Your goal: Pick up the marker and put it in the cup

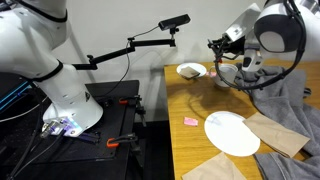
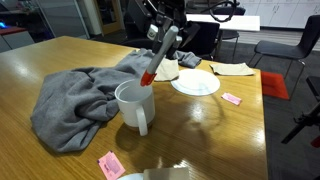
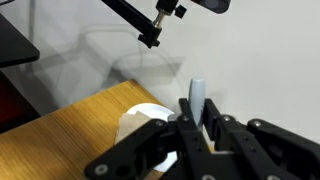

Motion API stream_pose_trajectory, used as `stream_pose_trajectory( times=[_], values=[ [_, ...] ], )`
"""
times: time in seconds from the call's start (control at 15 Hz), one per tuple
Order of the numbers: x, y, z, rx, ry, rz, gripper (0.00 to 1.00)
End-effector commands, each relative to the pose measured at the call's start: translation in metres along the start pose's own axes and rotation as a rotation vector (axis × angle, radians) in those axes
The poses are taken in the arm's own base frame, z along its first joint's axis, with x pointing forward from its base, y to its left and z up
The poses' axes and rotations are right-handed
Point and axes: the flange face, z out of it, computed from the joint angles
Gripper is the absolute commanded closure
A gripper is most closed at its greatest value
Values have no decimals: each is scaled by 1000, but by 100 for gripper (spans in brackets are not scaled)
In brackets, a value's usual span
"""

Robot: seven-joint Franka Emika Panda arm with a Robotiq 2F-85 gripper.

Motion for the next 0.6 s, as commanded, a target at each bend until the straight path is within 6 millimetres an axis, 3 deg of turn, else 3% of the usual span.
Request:
stream_pose_trajectory(
  times=[0.0, 0.07, 0.13, 0.53],
  values=[
    [1, 0, 0, 0, -1, 1, 82],
    [1, 0, 0, 0, -1, 1, 82],
    [1, 0, 0, 0, -1, 1, 95],
    [6, -5, -3, 104, 19, 53, 95]
  ],
)
